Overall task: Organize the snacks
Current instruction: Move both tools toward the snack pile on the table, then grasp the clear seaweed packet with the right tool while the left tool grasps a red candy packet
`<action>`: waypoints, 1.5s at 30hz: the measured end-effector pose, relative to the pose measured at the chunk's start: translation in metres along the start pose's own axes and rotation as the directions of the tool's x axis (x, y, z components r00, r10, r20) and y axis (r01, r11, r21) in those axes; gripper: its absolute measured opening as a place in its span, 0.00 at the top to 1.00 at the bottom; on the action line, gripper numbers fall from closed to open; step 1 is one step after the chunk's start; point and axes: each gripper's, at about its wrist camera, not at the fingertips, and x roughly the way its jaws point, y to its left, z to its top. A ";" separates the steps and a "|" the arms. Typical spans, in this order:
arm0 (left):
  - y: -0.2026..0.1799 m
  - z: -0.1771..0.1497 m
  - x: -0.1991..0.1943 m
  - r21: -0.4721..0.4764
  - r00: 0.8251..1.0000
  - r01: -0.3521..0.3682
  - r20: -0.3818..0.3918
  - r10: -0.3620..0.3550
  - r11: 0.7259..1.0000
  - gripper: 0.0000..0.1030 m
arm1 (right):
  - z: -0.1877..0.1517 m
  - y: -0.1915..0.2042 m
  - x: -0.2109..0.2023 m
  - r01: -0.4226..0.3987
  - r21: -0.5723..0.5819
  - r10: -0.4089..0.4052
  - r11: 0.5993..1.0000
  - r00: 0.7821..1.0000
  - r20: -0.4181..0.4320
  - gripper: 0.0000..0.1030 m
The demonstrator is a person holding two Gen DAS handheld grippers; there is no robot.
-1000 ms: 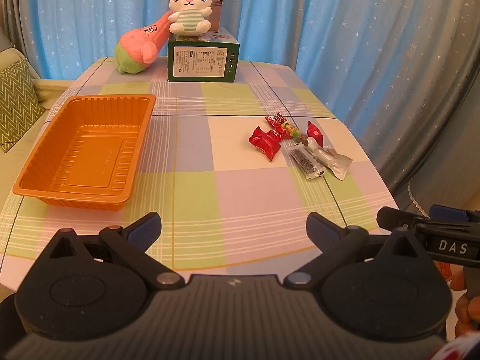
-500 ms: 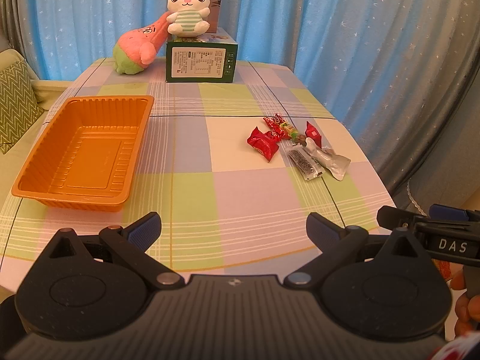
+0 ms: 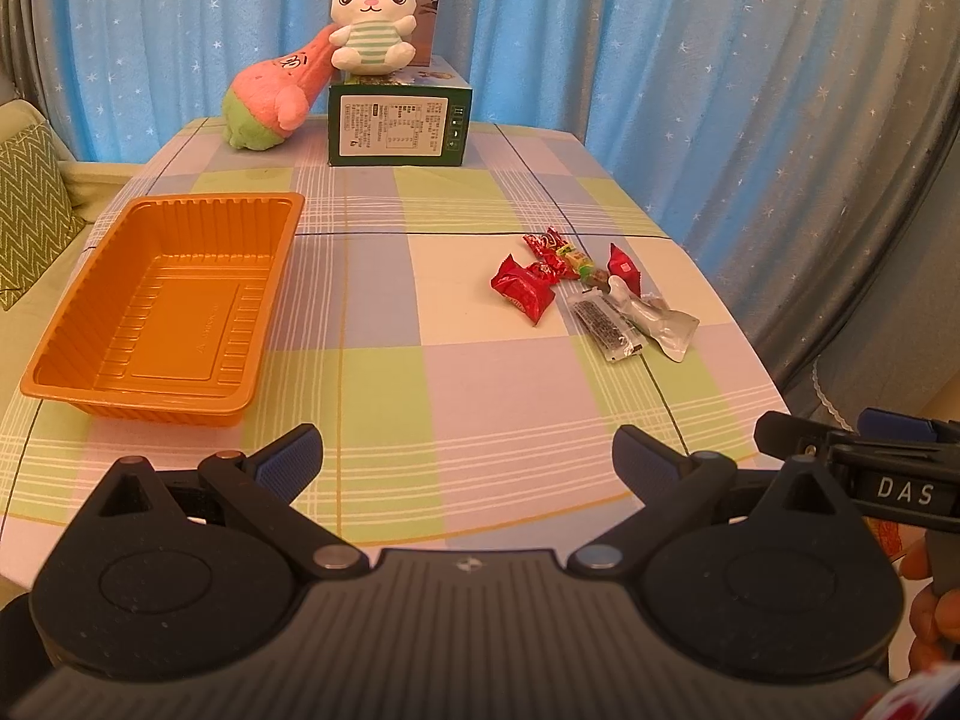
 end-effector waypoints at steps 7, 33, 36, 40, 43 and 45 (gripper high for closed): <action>-0.002 0.008 0.006 0.021 1.000 0.021 0.009 -0.022 1.000 0.01 | 0.006 -0.021 -0.001 0.015 0.021 -0.016 1.000 1.000 0.025 0.00; -0.007 0.060 0.162 0.033 0.997 0.048 -0.057 -0.046 0.998 0.25 | 0.050 -0.057 0.151 -0.111 -0.177 0.106 0.978 0.994 -0.038 0.32; -0.004 0.064 0.181 0.024 0.997 0.041 -0.066 -0.039 0.999 0.30 | 0.050 -0.052 0.182 -0.140 -0.199 0.128 0.970 0.989 -0.071 0.38; 0.000 0.068 0.201 0.015 0.997 0.038 -0.072 -0.037 0.999 0.36 | 0.052 -0.046 0.215 -0.162 -0.219 0.144 0.962 0.985 -0.096 0.42; 0.005 0.070 0.212 -0.008 0.997 0.035 -0.073 -0.035 0.999 0.37 | 0.053 -0.041 0.236 -0.163 -0.236 0.138 0.958 0.983 -0.120 0.45; 0.008 0.070 0.217 -0.023 0.997 0.032 -0.074 -0.034 0.999 0.37 | 0.053 -0.040 0.247 -0.165 -0.238 0.133 0.957 0.981 -0.143 0.55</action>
